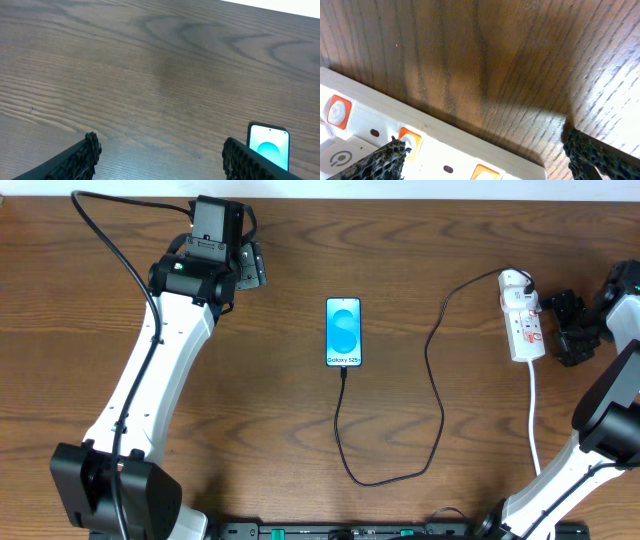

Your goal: Plug charger to phone and switch on socket

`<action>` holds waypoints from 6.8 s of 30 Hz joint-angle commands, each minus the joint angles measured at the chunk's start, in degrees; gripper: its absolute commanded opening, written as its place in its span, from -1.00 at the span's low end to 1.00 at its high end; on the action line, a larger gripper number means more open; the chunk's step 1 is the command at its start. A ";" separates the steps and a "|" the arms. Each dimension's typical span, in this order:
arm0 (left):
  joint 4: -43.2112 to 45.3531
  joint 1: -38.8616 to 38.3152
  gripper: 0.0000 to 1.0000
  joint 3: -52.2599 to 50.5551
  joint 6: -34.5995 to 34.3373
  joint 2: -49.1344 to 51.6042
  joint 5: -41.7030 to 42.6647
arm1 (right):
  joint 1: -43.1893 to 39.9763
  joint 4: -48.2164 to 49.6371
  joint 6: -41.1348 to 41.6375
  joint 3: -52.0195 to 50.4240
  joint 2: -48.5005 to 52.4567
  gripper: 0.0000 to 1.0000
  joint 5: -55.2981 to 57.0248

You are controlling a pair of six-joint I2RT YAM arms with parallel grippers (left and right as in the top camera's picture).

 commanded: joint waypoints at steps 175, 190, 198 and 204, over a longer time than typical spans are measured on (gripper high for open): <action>-0.22 -0.07 0.60 -0.09 0.52 0.22 -0.92 | 4.39 -2.03 -1.84 -0.96 0.13 0.99 2.69; -0.22 -0.07 0.60 -0.09 0.50 0.22 -0.92 | 4.22 -2.91 -1.81 -2.12 -0.33 0.98 1.77; -0.22 -0.07 0.60 -0.09 0.52 0.22 -0.92 | 2.03 -8.39 -1.81 -2.10 -7.21 0.99 3.19; -0.22 -0.07 0.60 -0.09 0.50 0.22 -0.92 | 0.46 -16.72 -1.86 -2.10 -17.00 0.99 7.74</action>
